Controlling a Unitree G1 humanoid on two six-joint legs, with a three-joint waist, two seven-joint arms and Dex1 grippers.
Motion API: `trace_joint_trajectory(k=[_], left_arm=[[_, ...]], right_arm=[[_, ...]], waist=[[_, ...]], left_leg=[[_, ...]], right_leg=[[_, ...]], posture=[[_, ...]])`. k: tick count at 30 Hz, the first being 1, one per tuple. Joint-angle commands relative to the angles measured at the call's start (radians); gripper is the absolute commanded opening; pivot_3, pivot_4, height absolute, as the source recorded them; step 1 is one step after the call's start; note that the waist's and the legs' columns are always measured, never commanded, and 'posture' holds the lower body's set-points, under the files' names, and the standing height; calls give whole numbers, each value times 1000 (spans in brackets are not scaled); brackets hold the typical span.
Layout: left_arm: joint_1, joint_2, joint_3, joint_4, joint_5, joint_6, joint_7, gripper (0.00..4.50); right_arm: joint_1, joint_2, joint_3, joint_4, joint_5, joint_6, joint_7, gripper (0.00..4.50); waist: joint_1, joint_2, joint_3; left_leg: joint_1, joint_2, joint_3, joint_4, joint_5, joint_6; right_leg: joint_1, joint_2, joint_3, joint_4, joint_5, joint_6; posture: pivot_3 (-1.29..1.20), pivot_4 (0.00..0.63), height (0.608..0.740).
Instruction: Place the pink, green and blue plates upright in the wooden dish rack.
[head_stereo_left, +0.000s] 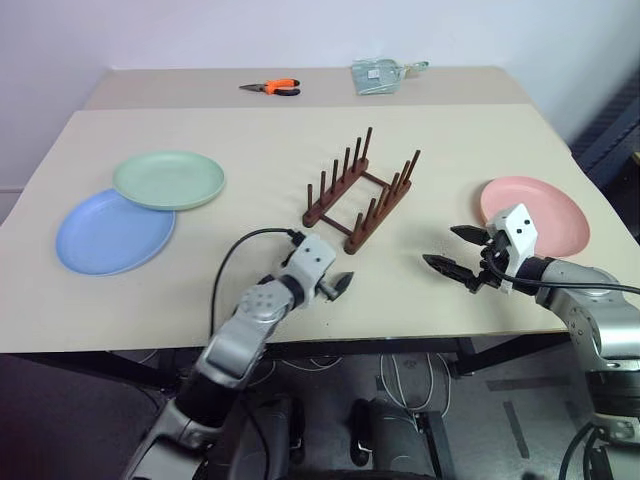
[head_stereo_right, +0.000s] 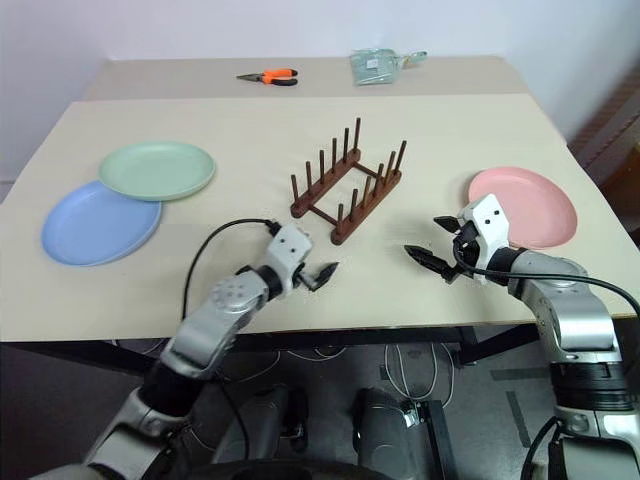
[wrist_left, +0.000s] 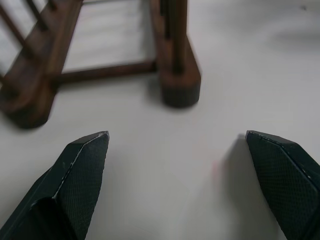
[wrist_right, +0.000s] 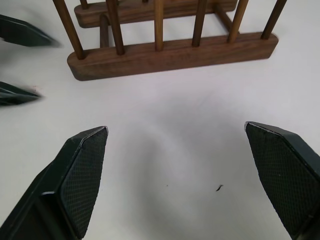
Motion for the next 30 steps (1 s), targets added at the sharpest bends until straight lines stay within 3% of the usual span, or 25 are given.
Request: trace_joint_trajectory(k=[1, 2, 4, 6, 11, 12, 21, 27, 29, 30], left_arm=[[-37, -63, -3, 134, 27, -11, 46, 4500], [-50, -89, 5, 168, 23, -13, 55, 4500], [-60, -124, 25, 202, 6, -21, 62, 3996], [-61, -144, 38, 215, 0, -29, 62, 3297], [-64, -127, 48, 220, 9, -56, 31, 919], [-67, -111, 44, 213, 6, -76, 2, 738], [-162, 197, 49, 289, -111, -335, -561, 749], [-260, 271, 78, 493, -130, -426, -738, 749], [-282, 274, 90, 548, -123, -439, -747, 1785], [-287, 278, 96, 562, -117, -440, -740, 2084]], right_arm=[[-2, -17, -23, -49, -8, -14, -14, 4482], [-4, -18, -25, -48, -12, -17, -17, 4482], [-10, -19, -28, -46, -16, -19, -22, 4500], [-12, -20, -32, -43, -19, -22, -26, 4500], [1, -23, -31, -48, -26, -31, -25, 4500], [8, -26, -28, -54, -28, -29, -21, 4500], [68, -38, -28, -86, -37, -44, -11, 4500], [104, -31, -49, -98, -41, -67, -30, 4500], [113, -29, -56, -101, -43, -72, -41, 4500], [119, -30, -59, -105, -41, -73, -43, 4500]], waist=[[1, 0, 0], [1, 0, 0], [2, 0, 0], [2, 0, 0], [-1, 1, -1], [-2, 1, -1], [-7, 2, -1], [-3, 2, -1], [-4, 2, -1], [-5, 2, -1]], left_leg=[[0, 0, 0, 0, 0, 0], [0, 0, 0, 1, 0, 0], [0, 0, -1, 3, -1, 1], [-1, 0, -2, 5, -2, 3], [-1, 1, -2, 8, -3, 4], [-2, 1, -2, 8, -3, 5], [-2, 1, -2, 9, -4, 4], [-3, 1, -2, 10, -4, 4], [-3, 1, -3, 10, -4, 4], [-3, 1, -3, 10, -4, 4]], right_leg=[[0, 0, 0, 0, 0, 0], [0, 0, 0, 0, 0, 0], [1, 0, -1, 0, 0, 0], [2, 0, -1, 0, 0, 1], [2, -1, -1, 1, 0, 2], [2, -1, -1, 1, 0, 2], [1, -1, -1, 1, 0, 1], [1, -1, -2, 0, 0, 1], [1, -2, -2, 0, 0, 2], [1, -1, -2, 0, 0, 2]], posture=[[0, 150, 740], [0, 150, 740], [0, 150, 740], [0, 150, 740], [0, 150, 740], [0, 150, 740], [0, 150, 740], [0, 150, 740], [0, 150, 740], [0, 150, 740]])
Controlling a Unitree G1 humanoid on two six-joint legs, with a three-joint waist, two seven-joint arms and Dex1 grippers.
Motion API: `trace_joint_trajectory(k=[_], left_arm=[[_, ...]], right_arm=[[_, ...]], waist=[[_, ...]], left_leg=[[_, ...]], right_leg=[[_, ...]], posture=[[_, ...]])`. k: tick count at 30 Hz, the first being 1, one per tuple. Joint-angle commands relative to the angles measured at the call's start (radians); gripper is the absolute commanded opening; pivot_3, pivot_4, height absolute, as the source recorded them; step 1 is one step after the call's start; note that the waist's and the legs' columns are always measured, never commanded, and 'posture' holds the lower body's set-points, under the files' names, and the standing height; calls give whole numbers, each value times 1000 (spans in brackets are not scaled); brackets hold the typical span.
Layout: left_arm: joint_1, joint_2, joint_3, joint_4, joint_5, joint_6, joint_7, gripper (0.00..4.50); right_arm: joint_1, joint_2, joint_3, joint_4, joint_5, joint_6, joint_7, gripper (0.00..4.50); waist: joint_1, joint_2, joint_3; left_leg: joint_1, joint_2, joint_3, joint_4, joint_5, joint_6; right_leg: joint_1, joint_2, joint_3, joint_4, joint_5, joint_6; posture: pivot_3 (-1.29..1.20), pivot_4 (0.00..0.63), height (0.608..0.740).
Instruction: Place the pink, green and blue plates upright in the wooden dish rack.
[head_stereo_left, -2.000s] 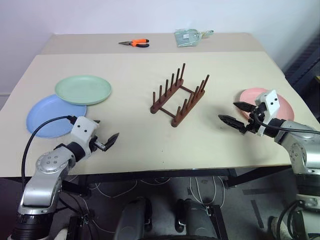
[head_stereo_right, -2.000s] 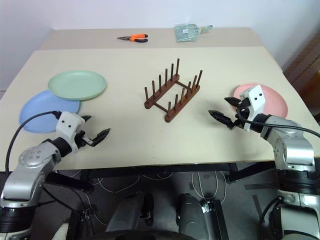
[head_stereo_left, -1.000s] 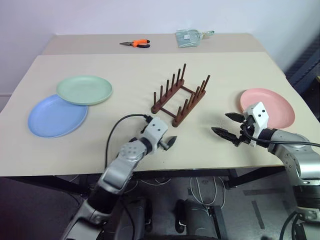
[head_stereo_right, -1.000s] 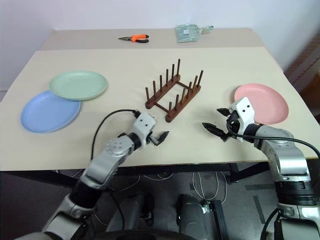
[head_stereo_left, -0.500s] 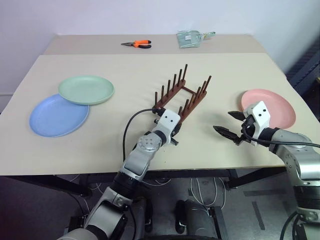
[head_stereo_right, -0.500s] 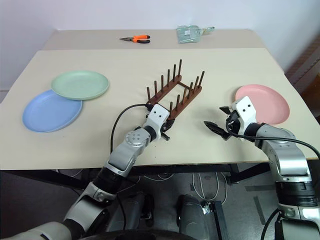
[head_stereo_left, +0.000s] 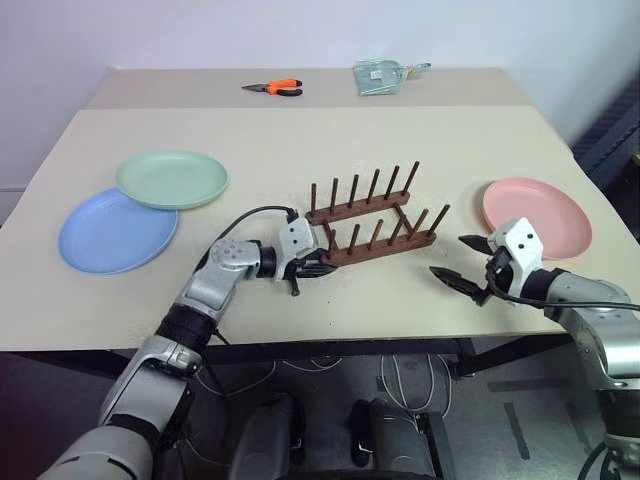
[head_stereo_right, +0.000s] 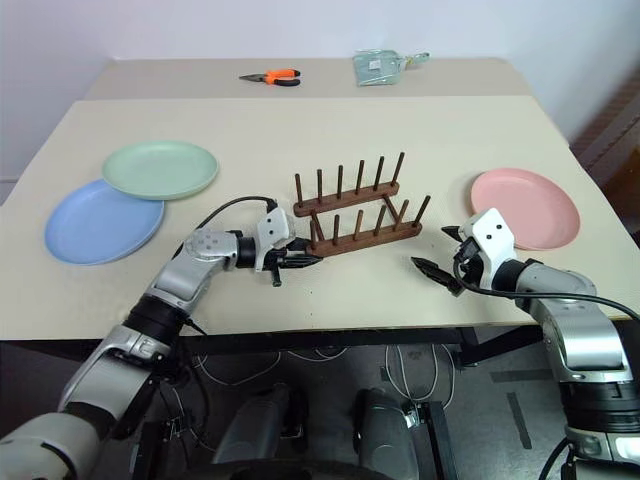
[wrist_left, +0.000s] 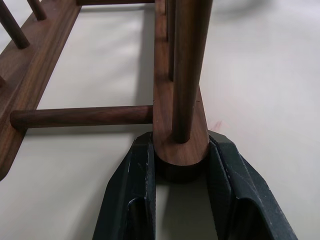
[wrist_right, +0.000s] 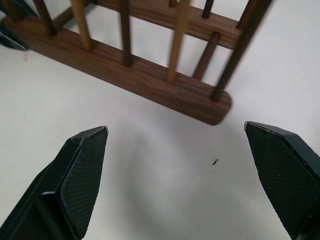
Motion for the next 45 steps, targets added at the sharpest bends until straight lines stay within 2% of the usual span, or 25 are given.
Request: trace_joint_trajectory(k=[1, 4, 5, 6, 7, 9, 12, 14, 15, 17, 20, 23, 29, 34, 38, 41, 43, 44, 45], left_arm=[[-15, 16, 34, 60, 13, 4, 4, 2596], [7, 46, 72, 8, 12, 79, 38, 4085], [41, 78, 80, -51, 11, 121, 36, 4498], [81, 110, 87, -117, 7, 163, 31, 4500], [130, 142, 90, -203, -9, 203, 11, 4392], [233, 194, 90, -411, -80, 316, -35, 3798], [310, 198, 60, -614, -95, 418, 17, 2373], [320, 159, 1, -674, -34, 422, 87, 2364], [320, 130, -35, -690, 5, 427, 131, 2364], [313, 78, -74, -700, 45, 482, 205, 2364], [276, -49, -70, -645, 97, 595, 373, 2364], [250, -99, -59, -572, 170, 617, 504, 2364], [187, -110, 3, -399, 203, 555, 648, 2364], [134, -102, 30, -292, 185, 487, 673, 2364], [125, -93, 46, -280, 177, 458, 671, 2364], [215, -83, 213, -510, -35, 517, 559, 3235], [261, -77, 366, -669, -181, 572, 529, 4198], [266, -71, 437, -714, -224, 608, 545, 4500], [265, -55, 501, -738, -245, 647, 575, 4500]], right_arm=[[14, -6, -49, -43, 6, -23, -13, 4500], [34, -11, -52, -59, 5, -24, -12, 4500], [38, -10, -49, -61, 3, -24, -14, 4245], [40, -8, -44, -60, -2, -23, -17, 3951], [41, -6, -35, -59, -8, -18, -22, 3642], [39, -1, -8, -53, -23, -11, -29, 2737], [27, 11, 41, -20, -68, -25, -45, 1180], [4, 19, 79, 13, -107, -30, -63, 193], [-13, 26, 102, 32, -127, -37, -70, 85], [-41, 38, 129, 60, -152, -40, -83, 85], [-124, 80, 174, 126, -202, -17, -140, 85], [-186, 113, 216, 174, -247, -16, -168, 85], [-299, 175, 250, 298, -311, -75, -228, 85], [-364, 199, 256, 385, -340, -123, -246, 85], [-372, 197, 249, 382, -324, -136, -217, 85], [-297, 148, 230, 173, -199, -112, -46, 907], [-255, 126, 212, 33, -124, -64, 19, 1896], [-243, 118, 207, -14, -104, -34, 28, 2423], [-232, 109, 206, -56, -92, -10, 34, 2835]], waist=[[-1, 0, 0], [-5, 0, 0], [-9, 0, 0], [-12, 0, 0], [-17, 1, 0], [-29, 2, -1], [-24, 4, -2], [-7, 5, -2], [0, 5, -2], [6, 5, -2], [3, 5, -2], [-1, 5, -2], [-12, 4, -4], [-25, 4, -4], [-29, 4, -4], [-35, 5, -3], [-33, 6, -2], [-30, 6, -2], [-26, 6, -1]], left_leg=[[0, 0, 0, 0, 0, 0], [0, 0, 0, 0, 0, 0], [0, 0, 0, 0, 0, 0], [0, 0, 0, 0, 0, 0], [0, 0, 0, 0, 0, 0], [1, 1, 0, -1, 0, 0], [2, 1, 0, -1, 0, -1], [2, 0, -1, 0, -1, -1], [1, 0, -1, 1, -1, 0], [1, -2, -1, 1, -2, 1], [1, -2, -1, 2, -2, 2], [1, -2, -1, 3, -2, 2], [4, -1, -1, 3, -1, 1], [4, -1, -1, 3, -1, 1], [4, -1, -1, 2, -1, 0], [4, -1, -1, 2, -1, 0], [3, 0, -1, -1, -1, -1], [1, 0, -1, -1, -1, -1], [0, 0, -1, -1, -1, -1]], right_leg=[[0, 0, 0, 0, 0, 0], [0, 0, 0, 0, 0, 0], [0, 1, 0, 1, 0, 0], [0, 1, 0, 1, 0, 0], [0, 1, 0, 1, 0, 0], [0, 1, 1, 1, 0, 0], [1, 0, 1, 0, 0, 0], [2, 0, 1, 0, -1, 0], [2, 0, 1, 0, -1, 0], [2, -1, 1, -1, -1, 1], [3, -1, 1, -1, -1, 2], [3, 0, 1, 0, 0, 4], [5, 0, 1, 1, 0, 4], [5, 0, 1, 2, 0, 4], [5, 0, 1, 2, 0, 4], [4, 0, 1, 2, 0, 3], [2, 1, 2, 0, 0, 3], [1, 1, 2, 0, 0, 3], [-1, 1, 1, 0, 0, 3]], posture=[[0, 150, 740], [0, 150, 740], [0, 150, 740], [0, 150, 740], [0, 150, 740], [0, 150, 740], [0, 150, 740], [0, 150, 740], [0, 150, 740], [0, 150, 740], [0, 150, 740], [0, 150, 740], [0, 150, 740], [0, 150, 740], [0, 150, 740], [0, 150, 740], [0, 150, 740], [0, 150, 740], [0, 150, 740]])
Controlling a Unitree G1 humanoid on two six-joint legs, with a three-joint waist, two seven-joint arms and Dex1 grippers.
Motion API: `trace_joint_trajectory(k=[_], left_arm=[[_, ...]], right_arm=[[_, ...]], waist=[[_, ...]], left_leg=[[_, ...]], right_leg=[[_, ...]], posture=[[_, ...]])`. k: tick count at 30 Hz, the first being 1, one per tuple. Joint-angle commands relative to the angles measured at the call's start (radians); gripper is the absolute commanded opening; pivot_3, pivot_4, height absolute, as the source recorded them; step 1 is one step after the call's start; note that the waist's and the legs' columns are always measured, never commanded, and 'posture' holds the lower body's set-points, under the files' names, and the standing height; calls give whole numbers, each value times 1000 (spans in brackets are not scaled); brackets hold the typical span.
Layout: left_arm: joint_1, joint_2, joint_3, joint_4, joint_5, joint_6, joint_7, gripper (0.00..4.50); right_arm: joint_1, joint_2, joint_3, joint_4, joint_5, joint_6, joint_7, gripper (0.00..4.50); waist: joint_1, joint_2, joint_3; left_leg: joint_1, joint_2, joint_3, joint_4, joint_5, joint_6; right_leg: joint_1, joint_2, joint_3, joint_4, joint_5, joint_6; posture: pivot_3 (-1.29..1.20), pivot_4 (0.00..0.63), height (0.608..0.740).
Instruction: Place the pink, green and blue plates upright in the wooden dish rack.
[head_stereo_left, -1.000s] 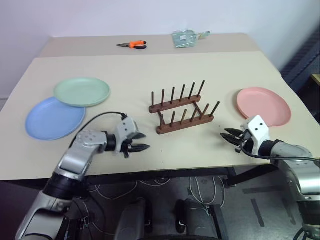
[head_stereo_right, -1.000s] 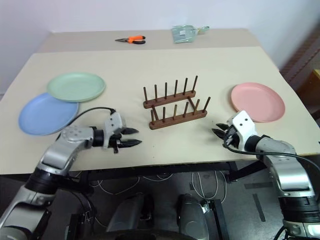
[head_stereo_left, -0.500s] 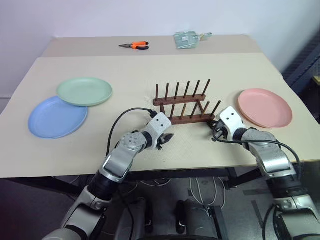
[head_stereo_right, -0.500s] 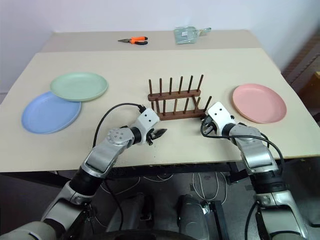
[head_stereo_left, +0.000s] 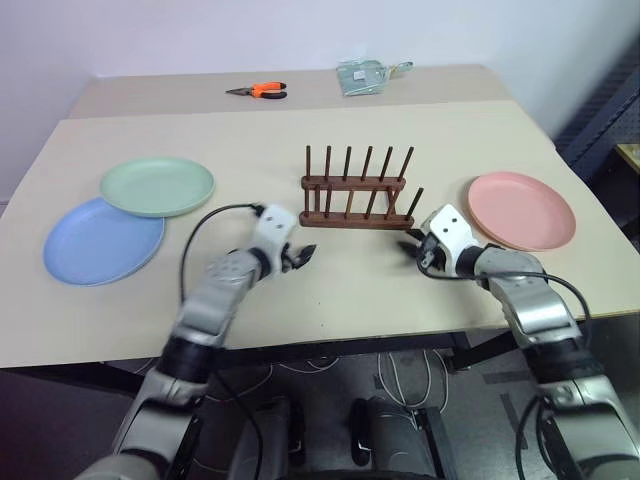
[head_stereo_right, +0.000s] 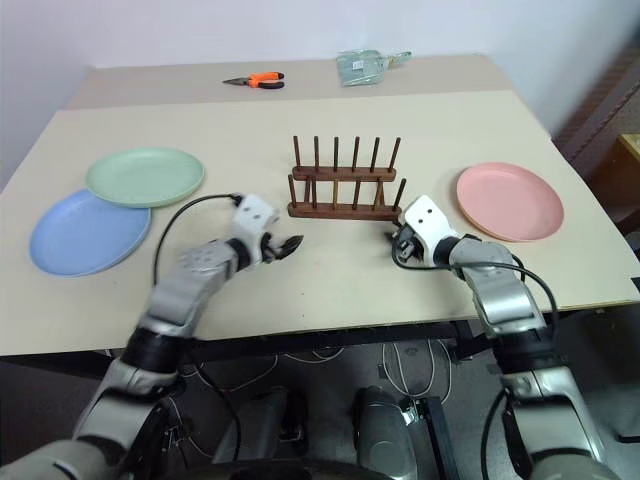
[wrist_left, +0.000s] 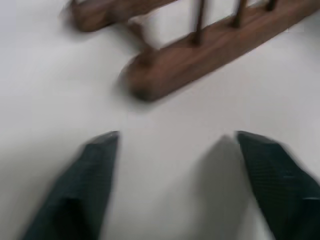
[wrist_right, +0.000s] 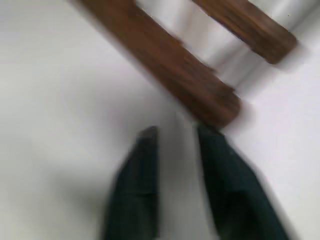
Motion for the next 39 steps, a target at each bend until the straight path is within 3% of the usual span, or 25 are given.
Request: trace_joint_trajectory(k=[1, 2, 5, 10, 11, 14, 18, 23, 26, 33, 36, 39], left_arm=[[-28, 46, 226, -171, -128, 104, 50, 4500], [-18, 82, 244, -188, -123, 115, 50, 4500], [39, 184, 217, -247, -108, 102, -3, 4500], [138, 271, 117, -327, -117, 31, -118, 4500], [155, 290, 92, -350, -124, 23, -152, 4500], [194, 366, -3, -418, -130, -19, -269, 4500], [171, 370, -67, -415, -134, -40, -302, 4500], [112, 342, -115, -375, -119, -62, -298, 4500], [102, 336, -123, -367, -119, -65, -300, 4500], [120, 340, -109, -376, -115, -69, -284, 4500], [128, 343, -95, -379, -118, -66, -273, 4500], [135, 353, -81, -369, -113, -73, -269, 4500]], right_arm=[[11, -30, -32, -192, 81, 70, 48, 3433], [16, -29, -34, -217, 84, 74, 43, 3837], [10, -43, -37, -216, 52, 95, 9, 3837], [-37, -117, -97, -54, -16, 115, -58, 3837], [-42, -136, -114, -22, -26, 117, -70, 4401], [-65, -182, -162, 90, -72, 140, -153, 4454], [-87, -192, -173, 205, -88, 183, -188, 4454], [-169, -160, -141, 445, -126, 89, -210, 4454], [-213, -150, -128, 551, -140, 32, -207, 3590], [-238, -151, -114, 568, -160, -40, -201, 27], [-216, -182, -104, 483, -190, -134, -189, 27], [-217, -181, -174, 290, -85, -141, -112, 27]], waist=[[6, 0, 0], [8, 0, 0], [12, 0, 0], [30, 0, 0], [30, 0, 0], [27, 0, 0], [22, 1, 0], [16, 1, 0], [7, 1, 0], [4, 1, 0], [4, 2, 0], [4, 4, 2]], left_leg=[[-1, 0, -1, 2, 0, 0], [0, 0, -1, 3, 0, 0], [2, -1, -2, 3, -3, -1], [0, -3, -1, 3, -4, -1], [0, -3, -1, 3, -4, -1], [0, -3, -1, 3, -4, -1], [0, -3, 0, 1, -3, -3], [0, -2, 0, 1, -1, 0], [0, -2, 1, 1, -1, 0], [0, -2, 1, 1, 0, 1], [1, -2, 1, 1, 0, 1], [0, -2, 1, 1, 0, 0]], right_leg=[[0, 0, 0, 0, 0, 0], [2, 0, -1, 0, 0, 0], [4, -1, -1, 0, 0, 0], [3, -2, -1, -2, 0, 1], [3, -2, -1, -2, 0, 0], [2, -2, -1, -2, 0, 0], [2, -2, 0, -2, 0, 0], [2, 0, 0, -1, 0, 0], [2, 0, 0, -1, 0, 0], [2, 0, 0, -1, 0, 1], [2, 0, 0, -1, 0, 1], [2, 0, 0, -1, 0, 1]], posture=[[0, 150, 740], [0, 150, 740], [0, 150, 740], [0, 150, 740], [0, 150, 740], [0, 150, 740], [0, 150, 740], [0, 150, 740], [0, 150, 740], [0, 150, 740], [0, 150, 740], [0, 150, 740]])
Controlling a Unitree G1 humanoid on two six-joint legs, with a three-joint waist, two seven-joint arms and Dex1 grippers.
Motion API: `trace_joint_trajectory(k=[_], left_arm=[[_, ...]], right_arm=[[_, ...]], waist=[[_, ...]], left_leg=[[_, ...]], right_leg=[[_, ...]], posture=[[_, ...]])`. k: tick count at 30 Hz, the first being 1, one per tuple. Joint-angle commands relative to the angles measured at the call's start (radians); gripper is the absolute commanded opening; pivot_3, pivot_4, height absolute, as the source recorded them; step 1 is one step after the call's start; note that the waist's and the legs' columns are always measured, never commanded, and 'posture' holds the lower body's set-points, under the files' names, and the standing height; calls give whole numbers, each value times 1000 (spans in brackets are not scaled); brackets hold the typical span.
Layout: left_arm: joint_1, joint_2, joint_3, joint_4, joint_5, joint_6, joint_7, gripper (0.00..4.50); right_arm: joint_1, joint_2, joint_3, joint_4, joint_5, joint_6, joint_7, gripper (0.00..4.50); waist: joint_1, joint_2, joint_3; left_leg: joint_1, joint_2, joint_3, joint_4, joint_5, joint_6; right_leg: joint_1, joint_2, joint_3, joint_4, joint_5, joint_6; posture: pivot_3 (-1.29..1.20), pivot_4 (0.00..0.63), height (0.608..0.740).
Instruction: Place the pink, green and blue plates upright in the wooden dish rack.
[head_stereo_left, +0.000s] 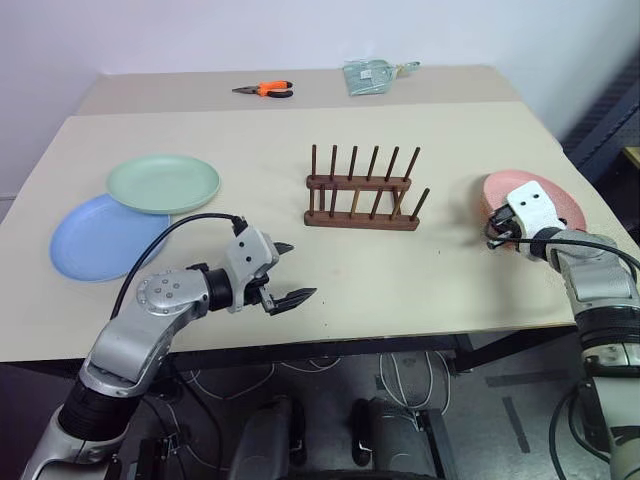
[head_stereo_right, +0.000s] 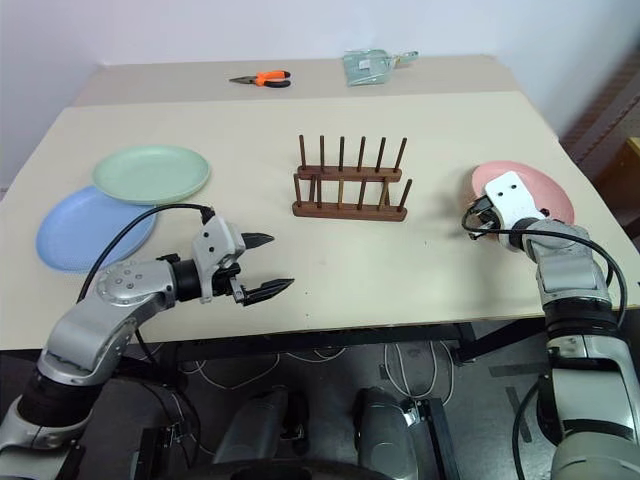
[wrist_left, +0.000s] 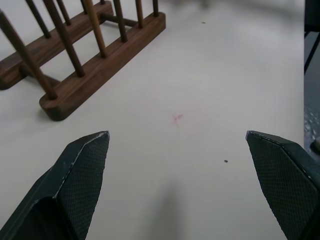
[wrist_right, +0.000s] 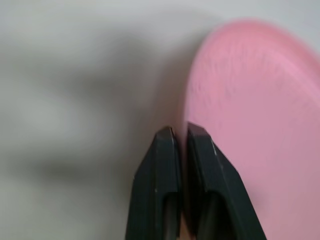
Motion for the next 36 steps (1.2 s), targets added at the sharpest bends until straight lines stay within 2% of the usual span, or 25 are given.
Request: trace_joint_trajectory(k=[1, 3, 6, 8, 11, 20, 31, 34, 36], left_arm=[[-2, 14, 40, -14, 1, -23, 7, 4500], [0, 16, 45, -4, 5, -32, 5, 4500], [-3, 16, 45, 9, 9, -42, 4, 4500], [-6, 14, 44, 16, 9, -49, 5, 4500], [-10, 11, 40, 25, 13, -57, 5, 4500], [-10, 5, 34, 28, 20, -68, 5, 4500], [-14, -1, 35, 27, 21, -60, 7, 4500], [-12, -1, 38, 27, 21, -58, 10, 4500], [-9, 0, 41, 25, 20, -56, 13, 4500]], right_arm=[[-43, -6, -113, -272, 167, 20, 81, 27], [-119, 49, -229, -442, 433, 216, 96, 27], [-188, 95, -314, -553, 654, 400, 67, 27], [-254, 150, -391, -563, 839, 538, -21, 27], [-307, 217, -455, -571, 1026, 675, -159, 27], [-303, 293, -469, -511, 1162, 764, -408, 27], [-304, 304, -460, -348, 1153, 765, -482, 27], [-321, 303, -453, -338, 1151, 759, -472, 1058], [-325, 301, -449, -340, 1146, 752, -466, 2057]], waist=[[-2, 2, 1], [-4, 4, 2], [1, 4, 2], [10, 2, 1], [20, 2, 1], [21, 3, 1], [18, 3, 1], [16, 3, 2], [16, 3, 2]], left_leg=[[0, 0, 0, 0, 0, 0], [0, 0, 0, 0, 0, 0], [0, 1, -1, 0, 0, -1], [0, 1, -2, 0, 0, 0], [0, 0, -2, 0, -2, -2], [-3, 0, 0, -1, -1, 1], [-2, 0, 1, -1, -1, 2], [-2, 0, 1, -1, -1, 2], [-2, 0, 1, -1, -1, 2]], right_leg=[[0, 0, 0, 0, 0, 0], [0, 0, 1, 0, 0, 0], [-1, 0, 0, 1, 0, 0], [0, 0, -1, 0, 0, -1], [0, -2, -1, -1, 0, -1], [-3, -2, 0, 0, 0, -1], [-3, -1, 0, 0, 0, 0], [-3, 0, 0, 0, 0, 0], [-3, 0, 1, 0, 0, 0]], posture=[[0, 150, 740], [0, 150, 740], [0, 150, 740], [0, 150, 740], [0, 150, 740], [0, 150, 740], [0, 150, 740], [0, 150, 740], [0, 150, 740]])
